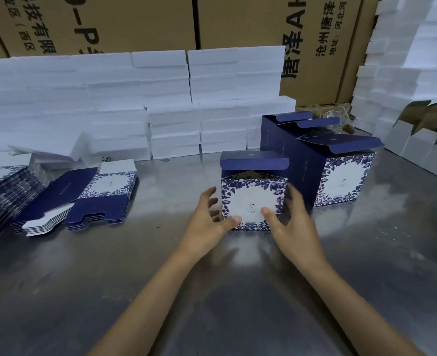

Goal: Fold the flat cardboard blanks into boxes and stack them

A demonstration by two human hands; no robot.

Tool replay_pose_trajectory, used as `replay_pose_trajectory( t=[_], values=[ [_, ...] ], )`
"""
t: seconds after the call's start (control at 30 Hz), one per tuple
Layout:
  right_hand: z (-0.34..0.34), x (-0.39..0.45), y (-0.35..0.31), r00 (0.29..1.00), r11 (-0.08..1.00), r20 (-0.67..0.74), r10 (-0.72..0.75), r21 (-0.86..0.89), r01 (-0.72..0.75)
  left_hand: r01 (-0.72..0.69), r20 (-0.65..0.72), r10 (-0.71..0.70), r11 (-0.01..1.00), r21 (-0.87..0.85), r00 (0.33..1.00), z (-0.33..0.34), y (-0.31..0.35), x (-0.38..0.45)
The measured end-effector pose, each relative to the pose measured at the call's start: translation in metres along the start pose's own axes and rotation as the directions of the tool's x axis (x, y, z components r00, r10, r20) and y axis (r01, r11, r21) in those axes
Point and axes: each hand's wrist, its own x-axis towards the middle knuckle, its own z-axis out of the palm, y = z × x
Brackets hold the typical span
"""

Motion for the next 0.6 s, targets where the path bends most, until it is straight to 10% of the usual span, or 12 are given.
replay_pose_trajectory(
  t=[0.33, 0.6],
  values=[
    [0.033, 0.066, 0.009, 0.988, 0.990, -0.136, 0.075, -0.107, -0.089, -0.026, -0.188, 0.059, 0.985, 0.173, 0.980, 0.031, -0.013, 0.071],
    [0.074, 0.141, 0.021, 0.995, 0.961, 0.054, 0.087, -0.268, -0.070, 0.063, -0.269, 0.000, 0.973, 0.224, 0.963, 0.053, -0.019, 0.168]
  ],
)
